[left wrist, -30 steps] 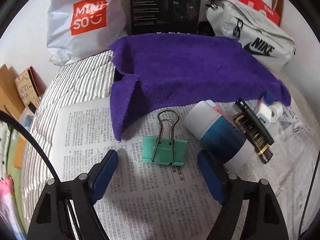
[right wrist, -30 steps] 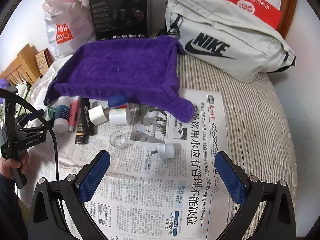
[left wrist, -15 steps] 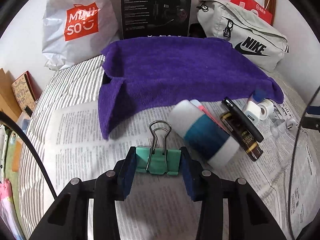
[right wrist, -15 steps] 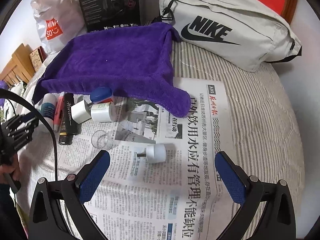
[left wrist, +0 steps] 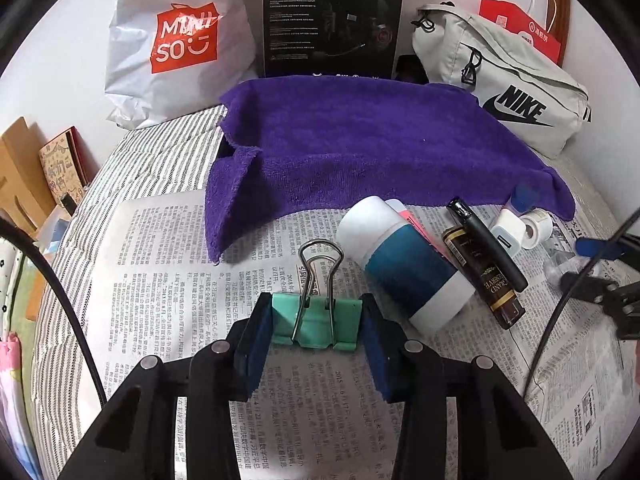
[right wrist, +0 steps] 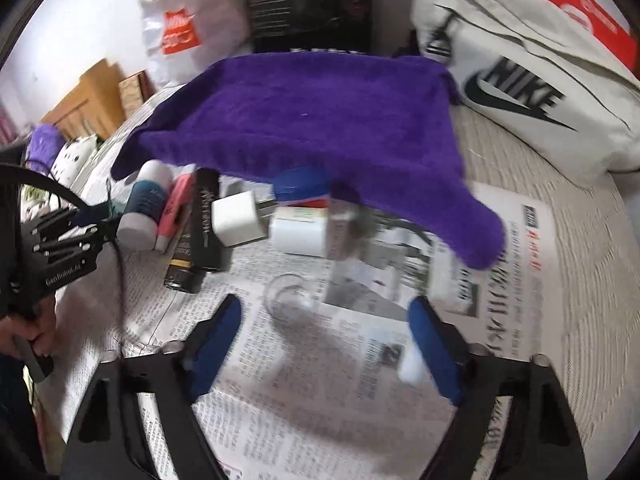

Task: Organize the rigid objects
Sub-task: 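Grasp the green binder clip with the left tool while the right tool grasps the clear plastic cup, then carry the clip toward the purple towel with the left tool while the right tool sets the cup on it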

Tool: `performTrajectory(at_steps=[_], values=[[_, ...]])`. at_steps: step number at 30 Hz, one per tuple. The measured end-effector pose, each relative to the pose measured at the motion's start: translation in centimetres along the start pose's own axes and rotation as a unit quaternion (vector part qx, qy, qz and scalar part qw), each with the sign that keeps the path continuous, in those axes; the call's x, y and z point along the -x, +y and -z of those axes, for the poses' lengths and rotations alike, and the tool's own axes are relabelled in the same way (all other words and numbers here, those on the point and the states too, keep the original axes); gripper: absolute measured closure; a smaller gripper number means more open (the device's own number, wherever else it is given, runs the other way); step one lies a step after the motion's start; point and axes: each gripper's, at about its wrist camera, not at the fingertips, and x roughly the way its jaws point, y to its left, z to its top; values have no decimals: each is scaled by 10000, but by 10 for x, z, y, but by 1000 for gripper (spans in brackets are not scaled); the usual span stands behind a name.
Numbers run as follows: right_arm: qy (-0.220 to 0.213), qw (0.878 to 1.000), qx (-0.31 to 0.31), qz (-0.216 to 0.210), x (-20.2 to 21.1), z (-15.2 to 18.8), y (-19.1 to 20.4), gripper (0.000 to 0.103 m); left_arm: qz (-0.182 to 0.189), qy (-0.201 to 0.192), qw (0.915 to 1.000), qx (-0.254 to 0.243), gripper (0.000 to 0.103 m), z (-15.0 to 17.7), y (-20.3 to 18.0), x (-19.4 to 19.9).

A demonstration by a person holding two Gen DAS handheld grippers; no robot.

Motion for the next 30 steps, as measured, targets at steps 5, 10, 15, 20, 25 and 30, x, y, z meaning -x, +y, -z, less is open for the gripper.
performTrajectory(at_steps=[5, 10, 15, 20, 25, 30], values=[[-277, 9991, 306, 111, -8, 6, 11, 53, -1, -12, 10000, 18, 62, 1, 0, 0], [-254, 9995, 189, -54, -7, 2, 6, 76, 17, 0, 10000, 30, 62, 0, 1, 0], [-171, 9998, 39, -13, -1, 0, -7, 76, 135, 91, 9998, 119, 63, -3, 6, 1], [-105, 9999, -7, 54, 5, -2, -17, 76, 326, 203, 9986, 377, 63, -7, 15, 4], [-123, 9999, -82, 38, 13, -10, -29, 76, 482, 162, 9969, 601, 63, -12, 22, 13], [-292, 9996, -30, 33, 24, -21, -35, 76, 500, 47, 9966, 653, 63, -22, 25, 25]])
